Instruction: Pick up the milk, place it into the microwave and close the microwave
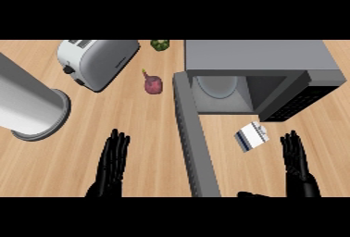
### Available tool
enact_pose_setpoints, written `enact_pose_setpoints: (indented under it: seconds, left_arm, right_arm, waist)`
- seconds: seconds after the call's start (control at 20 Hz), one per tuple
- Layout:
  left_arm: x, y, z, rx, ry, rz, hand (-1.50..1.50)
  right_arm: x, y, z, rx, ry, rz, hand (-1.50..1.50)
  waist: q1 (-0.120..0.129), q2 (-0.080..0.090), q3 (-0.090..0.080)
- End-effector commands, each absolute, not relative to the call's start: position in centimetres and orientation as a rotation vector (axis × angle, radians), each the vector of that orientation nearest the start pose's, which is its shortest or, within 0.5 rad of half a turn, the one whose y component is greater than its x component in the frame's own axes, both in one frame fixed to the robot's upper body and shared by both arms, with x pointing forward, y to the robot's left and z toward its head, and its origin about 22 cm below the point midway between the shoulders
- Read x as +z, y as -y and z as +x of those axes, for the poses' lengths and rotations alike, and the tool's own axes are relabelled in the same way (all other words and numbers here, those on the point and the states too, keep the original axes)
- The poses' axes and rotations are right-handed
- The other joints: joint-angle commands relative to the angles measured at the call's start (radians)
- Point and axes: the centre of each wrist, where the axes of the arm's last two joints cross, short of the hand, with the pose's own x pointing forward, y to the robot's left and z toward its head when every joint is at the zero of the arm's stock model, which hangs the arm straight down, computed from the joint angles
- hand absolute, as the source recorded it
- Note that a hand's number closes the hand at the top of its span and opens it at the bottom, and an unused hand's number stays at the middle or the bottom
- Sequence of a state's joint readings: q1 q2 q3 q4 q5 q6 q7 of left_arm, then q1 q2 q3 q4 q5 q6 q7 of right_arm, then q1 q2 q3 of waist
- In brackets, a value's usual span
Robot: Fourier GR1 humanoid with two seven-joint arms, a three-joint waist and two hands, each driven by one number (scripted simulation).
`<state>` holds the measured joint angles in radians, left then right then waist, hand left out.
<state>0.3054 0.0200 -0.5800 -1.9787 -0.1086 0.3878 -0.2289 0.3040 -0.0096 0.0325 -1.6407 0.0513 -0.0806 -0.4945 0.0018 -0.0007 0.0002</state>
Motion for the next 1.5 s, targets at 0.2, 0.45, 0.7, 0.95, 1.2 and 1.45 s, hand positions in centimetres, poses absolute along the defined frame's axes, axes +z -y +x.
enact_pose_setpoints:
  seconds: [0.2, 0.45, 0.7, 0.95, 1.2, 1.45]
  left_arm:
    - [4.3, -16.1, 14.0, 0.054, 1.902, -0.108, -1.50]
    - [2.8, -15.9, 13.7, 0.040, 1.905, -0.106, -1.50]
    - [4.0, -17.2, 13.3, 0.063, 1.889, -0.135, -1.50]
    - [3.0, -19.6, 12.3, 0.070, 1.913, -0.116, -1.50]
    - [3.4, -21.1, 11.8, 0.069, 1.895, -0.113, -1.50]
    - [2.9, -20.0, 11.5, 0.064, 1.897, -0.131, -1.50]
  right_arm:
    - [-8.0, 26.8, 18.8, -0.047, 1.824, -0.240, -1.50]
    - [-8.3, 27.2, 20.6, -0.031, 1.829, -0.293, -1.50]
    - [-11.5, 25.4, 23.8, -0.024, 1.816, -0.367, -1.50]
    - [-11.9, 27.6, 24.6, -0.009, 1.805, -0.405, -1.50]
    - [-13.7, 28.9, 25.0, -0.029, 1.833, -0.438, 1.50]
    - [-14.4, 30.8, 25.1, -0.051, 1.827, -0.521, 1.50]
  waist:
    - [0.003, 0.001, 0.000]
    - [0.002, 0.000, 0.000]
    - [0.010, 0.002, 0.000]
    - [0.006, 0.001, 0.000]
    - [0.009, 0.002, 0.000]
    - [0.016, 0.005, 0.002]
